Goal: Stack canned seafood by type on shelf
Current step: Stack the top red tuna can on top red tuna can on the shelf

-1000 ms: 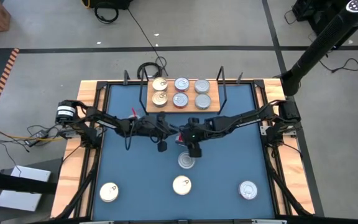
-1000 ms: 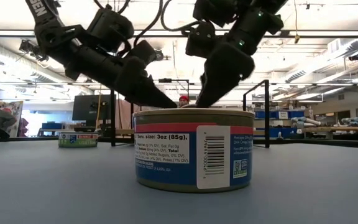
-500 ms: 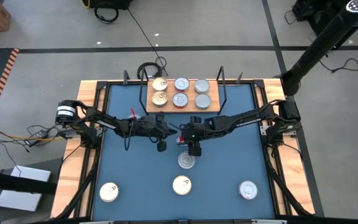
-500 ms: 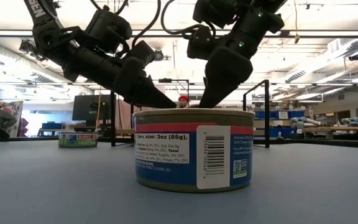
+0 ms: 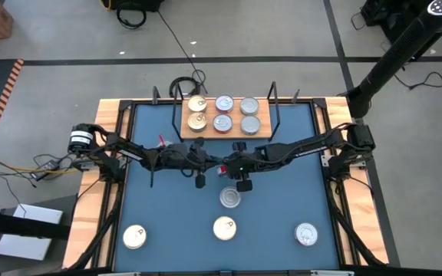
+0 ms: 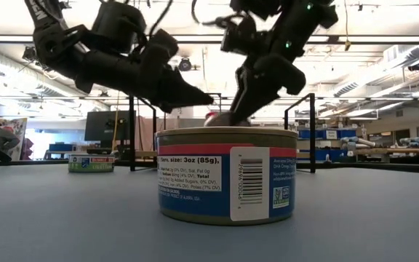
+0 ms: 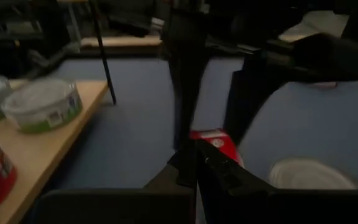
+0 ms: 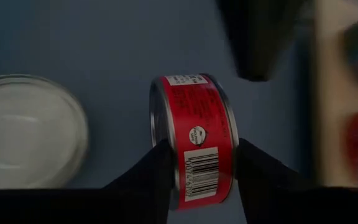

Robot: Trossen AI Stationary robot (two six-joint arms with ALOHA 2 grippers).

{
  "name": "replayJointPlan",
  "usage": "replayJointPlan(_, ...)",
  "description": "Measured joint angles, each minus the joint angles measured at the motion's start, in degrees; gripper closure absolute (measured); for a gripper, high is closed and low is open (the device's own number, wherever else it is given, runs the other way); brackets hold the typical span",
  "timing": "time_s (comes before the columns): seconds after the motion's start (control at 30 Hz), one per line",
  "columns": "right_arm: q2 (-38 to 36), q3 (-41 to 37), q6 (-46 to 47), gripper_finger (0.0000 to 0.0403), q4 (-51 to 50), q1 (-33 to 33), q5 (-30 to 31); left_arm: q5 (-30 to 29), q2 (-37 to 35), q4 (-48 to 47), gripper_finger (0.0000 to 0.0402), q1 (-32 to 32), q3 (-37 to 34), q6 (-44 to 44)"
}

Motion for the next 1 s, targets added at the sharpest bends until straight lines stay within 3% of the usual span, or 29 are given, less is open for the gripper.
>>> replayJointPlan(0.23,-4.9,0.0,-7.8,0.0258,1.0,-2.0,12.7,-0.1,-2.3,15.6,0.0390,-0.4,-7.5,-3.2)
replayJointPlan(0.37,-5.8,0.0,-15.3,0.0259,5.0,-6.0,17.9,-1.1,-4.0,18.0,0.0390,-0.4,-11.2,-4.5)
replayJointPlan(0.6,-3.9,0.0,-28.6,0.0256,17.8,-15.2,16.6,-1.9,-4.3,17.8,0.0390,-0.4,-12.5,-4.3)
replayJointPlan(0.8,0.9,0.0,-41.1,0.0258,27.7,-21.6,8.2,-2.0,-4.3,17.6,0.0390,-0.4,-12.5,-4.2)
replayJointPlan(1.0,5.6,0.0,-49.8,0.0257,34.0,-26.2,8.1,-2.2,-4.3,17.7,0.0390,-0.4,-12.5,-4.2)
